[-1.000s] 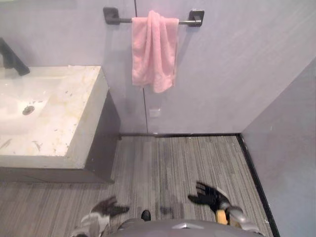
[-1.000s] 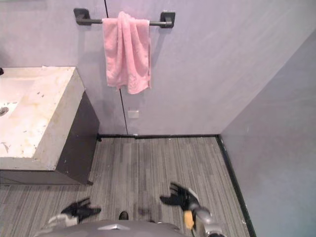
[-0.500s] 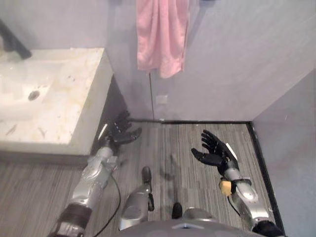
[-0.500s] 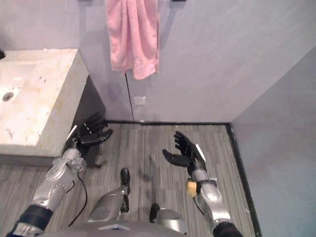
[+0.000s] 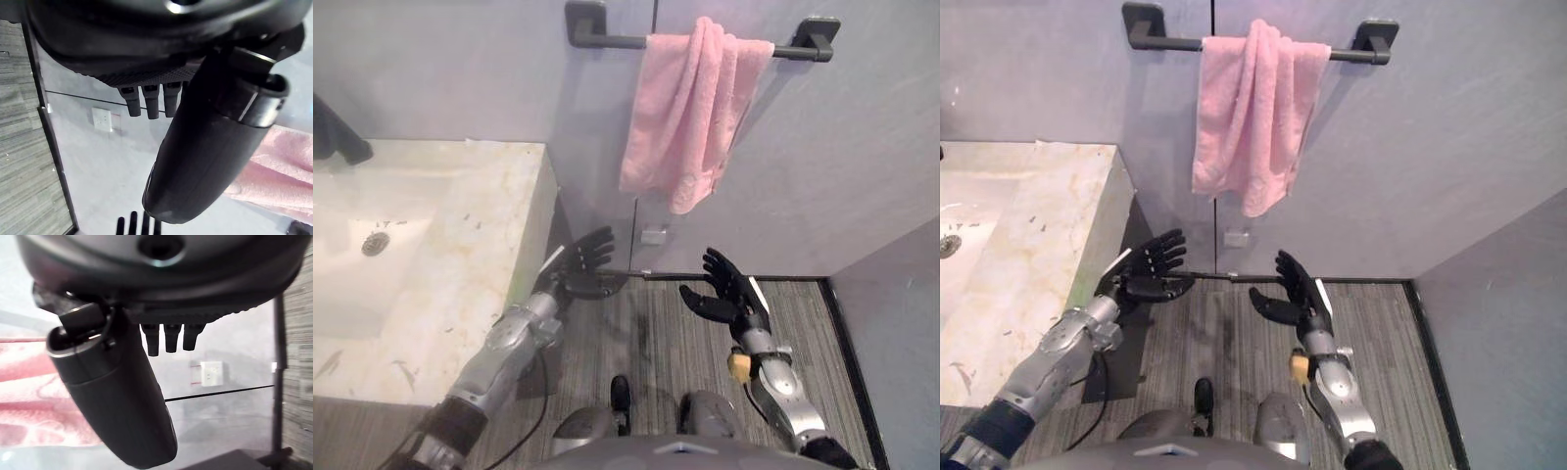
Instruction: Organize the bathroom.
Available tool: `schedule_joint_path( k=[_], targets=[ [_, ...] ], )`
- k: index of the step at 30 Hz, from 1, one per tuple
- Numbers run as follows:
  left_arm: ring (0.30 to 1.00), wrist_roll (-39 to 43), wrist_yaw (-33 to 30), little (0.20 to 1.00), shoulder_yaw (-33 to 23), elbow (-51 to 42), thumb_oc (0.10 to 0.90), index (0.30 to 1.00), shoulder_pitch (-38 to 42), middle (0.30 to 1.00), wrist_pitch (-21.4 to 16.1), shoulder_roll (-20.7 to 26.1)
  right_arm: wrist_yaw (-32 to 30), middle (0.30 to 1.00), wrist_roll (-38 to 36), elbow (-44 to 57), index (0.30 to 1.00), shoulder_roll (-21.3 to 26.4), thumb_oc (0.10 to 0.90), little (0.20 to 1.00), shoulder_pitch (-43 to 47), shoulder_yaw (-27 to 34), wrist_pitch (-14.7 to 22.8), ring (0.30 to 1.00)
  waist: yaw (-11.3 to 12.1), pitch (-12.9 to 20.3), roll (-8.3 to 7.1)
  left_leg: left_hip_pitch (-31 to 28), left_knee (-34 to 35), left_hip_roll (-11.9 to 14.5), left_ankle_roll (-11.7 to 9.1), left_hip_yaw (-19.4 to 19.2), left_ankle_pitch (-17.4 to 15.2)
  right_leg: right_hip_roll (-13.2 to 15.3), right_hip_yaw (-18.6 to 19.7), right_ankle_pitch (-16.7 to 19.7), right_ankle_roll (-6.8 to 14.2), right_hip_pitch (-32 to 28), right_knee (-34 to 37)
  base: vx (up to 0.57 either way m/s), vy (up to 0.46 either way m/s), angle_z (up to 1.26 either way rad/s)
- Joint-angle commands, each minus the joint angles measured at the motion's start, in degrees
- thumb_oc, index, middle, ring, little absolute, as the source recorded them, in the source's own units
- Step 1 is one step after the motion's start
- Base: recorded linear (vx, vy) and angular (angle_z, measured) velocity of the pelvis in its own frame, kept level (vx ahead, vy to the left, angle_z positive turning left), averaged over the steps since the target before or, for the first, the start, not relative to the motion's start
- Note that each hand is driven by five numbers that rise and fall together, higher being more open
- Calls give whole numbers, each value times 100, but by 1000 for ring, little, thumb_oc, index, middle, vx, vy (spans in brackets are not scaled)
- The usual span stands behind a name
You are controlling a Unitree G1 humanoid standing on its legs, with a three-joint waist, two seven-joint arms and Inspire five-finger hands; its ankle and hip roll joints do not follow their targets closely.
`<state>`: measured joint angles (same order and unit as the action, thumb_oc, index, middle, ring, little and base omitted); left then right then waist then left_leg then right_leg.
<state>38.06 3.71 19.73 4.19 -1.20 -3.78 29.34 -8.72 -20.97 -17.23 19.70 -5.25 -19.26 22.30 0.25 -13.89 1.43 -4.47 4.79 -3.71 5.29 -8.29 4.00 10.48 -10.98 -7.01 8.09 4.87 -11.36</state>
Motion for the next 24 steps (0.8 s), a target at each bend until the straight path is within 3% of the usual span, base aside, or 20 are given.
schedule_joint_path(
  k=[1, 5, 8, 10, 13, 18, 24],
  targets=[
    [900, -107, -147, 900, -430, -592, 800, 900, -135, 900, -912, -107, -499, 900, 287, 638, 900, 431, 800, 900, 256, 38, 686, 900, -95, 468, -122, 138, 11, 346, -342, 219, -238, -302, 258, 1250, -63, -152, 710, 56, -127, -50],
    [900, -8, -220, 900, -458, -742, 800, 900, -162, 900, -936, -149, -781, 900, 582, 710, 900, 482, 800, 900, 281, 70, 714, 900, -67, 576, -166, 234, 21, 486, -460, 289, -190, -342, 105, 1132, -18, -493, 1224, 37, -92, 2],
    [900, -130, -572, 900, -601, -837, 800, 900, -399, 900, -1311, -209, -702, 900, 708, 960, 900, 569, 800, 900, 121, 138, 710, 900, -84, 708, -202, 177, 21, 540, -526, 275, -278, -355, 53, 1148, -24, -704, 1551, 63, -31, 8],
    [900, -513, -1192, 900, -819, -993, 800, 900, -479, 900, -1898, -264, -646, 900, 745, 1044, 900, 608, 800, 900, 20, 140, 765, 900, -52, 807, -252, 178, 21, 563, -566, 296, -333, -356, 26, 1085, -45, -777, 1636, 44, -33, -8],
    [900, -1019, -1708, 900, -1074, -1206, 800, 900, -509, 900, -2324, -304, -567, 900, 698, 1011, 900, 612, 800, 900, -37, 132, 701, 900, -15, 887, -306, 185, 21, 584, -623, 324, -359, -354, -11, 1034, -56, -786, 1636, 19, -19, -1],
    [900, -1764, -2103, 900, -1369, -1541, 800, 900, -334, 900, -2549, -192, -356, 900, 608, 1033, 900, 662, 800, 900, -189, 84, 556, 900, -37, 975, -352, 186, 21, 629, -678, 281, -391, -340, -30, 999, -44, -784, 1636, 29, -12, 5],
    [900, -2031, -2341, 900, -1620, -1493, 800, 900, 359, 900, -2428, 68, -59, 900, 563, 926, 900, 706, 800, 900, -246, -51, 358, 900, -208, 1097, -322, 168, 21, 661, -716, 214, -417, -336, 54, 960, -14, -762, 1636, 58, 16, 3]
  ],
)
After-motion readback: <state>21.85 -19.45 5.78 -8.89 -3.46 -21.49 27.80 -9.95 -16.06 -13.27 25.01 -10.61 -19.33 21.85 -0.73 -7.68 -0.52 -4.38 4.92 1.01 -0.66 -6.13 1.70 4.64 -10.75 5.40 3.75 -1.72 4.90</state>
